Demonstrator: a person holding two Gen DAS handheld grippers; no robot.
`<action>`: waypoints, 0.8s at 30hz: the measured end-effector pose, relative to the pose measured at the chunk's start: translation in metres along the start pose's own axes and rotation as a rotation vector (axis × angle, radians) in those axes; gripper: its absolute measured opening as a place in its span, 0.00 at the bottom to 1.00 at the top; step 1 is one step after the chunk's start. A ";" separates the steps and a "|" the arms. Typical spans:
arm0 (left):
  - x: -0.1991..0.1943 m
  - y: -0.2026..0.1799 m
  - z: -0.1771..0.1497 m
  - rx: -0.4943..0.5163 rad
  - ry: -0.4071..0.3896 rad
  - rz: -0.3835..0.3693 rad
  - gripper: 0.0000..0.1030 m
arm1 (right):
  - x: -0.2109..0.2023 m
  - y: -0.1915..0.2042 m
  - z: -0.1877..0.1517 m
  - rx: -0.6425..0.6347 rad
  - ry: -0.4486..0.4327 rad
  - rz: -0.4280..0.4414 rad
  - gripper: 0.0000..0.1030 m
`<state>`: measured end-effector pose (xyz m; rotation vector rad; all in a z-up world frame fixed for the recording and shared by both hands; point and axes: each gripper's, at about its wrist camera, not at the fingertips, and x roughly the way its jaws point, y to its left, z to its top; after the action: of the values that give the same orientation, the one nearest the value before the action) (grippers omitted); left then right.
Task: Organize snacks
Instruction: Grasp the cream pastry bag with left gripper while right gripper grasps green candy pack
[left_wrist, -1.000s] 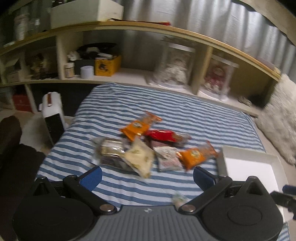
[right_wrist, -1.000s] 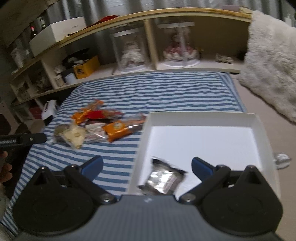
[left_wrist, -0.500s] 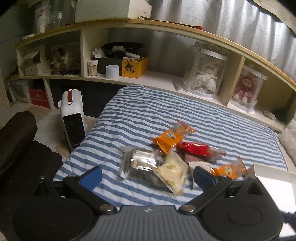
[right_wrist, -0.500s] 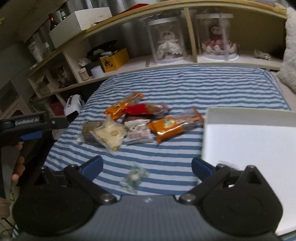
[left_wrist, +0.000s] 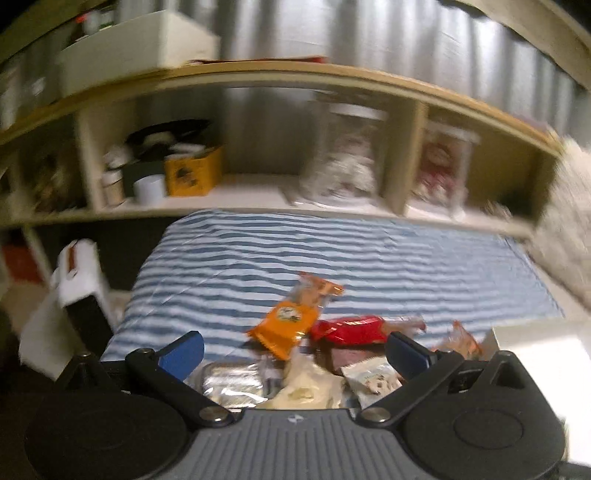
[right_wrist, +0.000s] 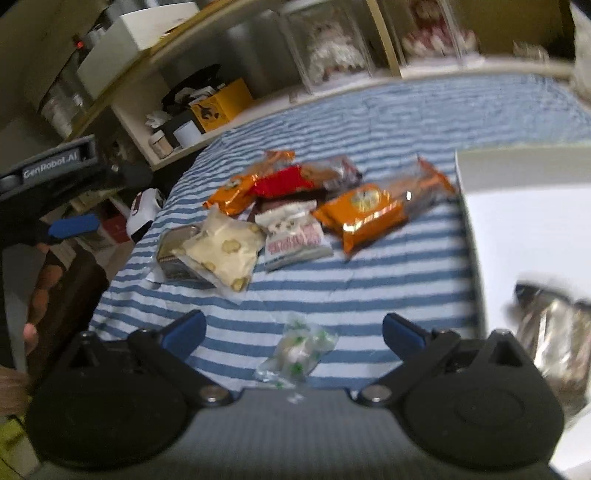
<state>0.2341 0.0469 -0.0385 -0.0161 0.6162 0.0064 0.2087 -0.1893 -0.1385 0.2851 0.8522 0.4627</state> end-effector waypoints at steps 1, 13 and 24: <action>0.004 -0.005 0.000 0.045 0.007 -0.004 1.00 | 0.003 -0.002 -0.001 0.019 0.007 0.011 0.99; 0.060 -0.034 -0.029 0.362 0.206 0.042 0.97 | 0.026 -0.015 -0.017 0.186 0.084 0.059 0.75; 0.079 -0.031 -0.039 0.353 0.230 0.089 0.73 | 0.025 -0.013 -0.017 0.173 0.118 0.080 0.47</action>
<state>0.2759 0.0149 -0.1157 0.3566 0.8405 -0.0180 0.2132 -0.1876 -0.1711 0.4556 1.0005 0.4847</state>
